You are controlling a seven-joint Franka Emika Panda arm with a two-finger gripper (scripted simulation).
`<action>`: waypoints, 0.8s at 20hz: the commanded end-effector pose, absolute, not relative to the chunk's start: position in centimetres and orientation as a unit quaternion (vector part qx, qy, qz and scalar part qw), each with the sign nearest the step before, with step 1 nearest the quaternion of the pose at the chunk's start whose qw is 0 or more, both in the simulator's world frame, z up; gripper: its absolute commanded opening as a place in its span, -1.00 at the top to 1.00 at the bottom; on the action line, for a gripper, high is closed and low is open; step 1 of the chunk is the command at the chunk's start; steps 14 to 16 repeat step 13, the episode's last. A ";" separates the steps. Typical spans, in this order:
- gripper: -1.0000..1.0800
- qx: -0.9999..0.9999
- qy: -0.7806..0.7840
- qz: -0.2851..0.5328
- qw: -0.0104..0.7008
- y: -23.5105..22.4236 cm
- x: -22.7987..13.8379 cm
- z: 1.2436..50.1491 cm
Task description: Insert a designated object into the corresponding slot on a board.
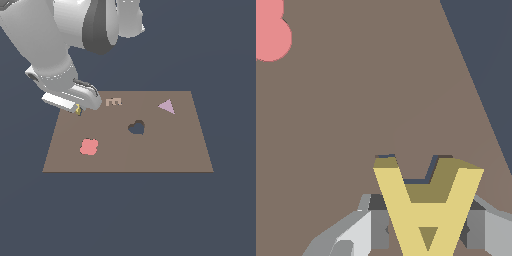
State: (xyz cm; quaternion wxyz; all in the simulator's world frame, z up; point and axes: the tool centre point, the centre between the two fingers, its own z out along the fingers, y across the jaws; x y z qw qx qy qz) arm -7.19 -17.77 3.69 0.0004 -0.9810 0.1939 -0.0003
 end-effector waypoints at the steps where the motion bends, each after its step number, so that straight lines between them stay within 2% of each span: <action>1: 1.00 -0.981 0.194 0.000 0.000 -17.7 -7.2 3.2; 3: 1.00 -0.981 0.194 0.000 0.000 -17.7 -7.2 3.0; 4: -0.92 -0.981 0.194 0.000 0.000 -17.7 -7.2 3.0; 16: -0.92 -0.981 0.194 0.000 0.000 -17.7 -7.2 3.0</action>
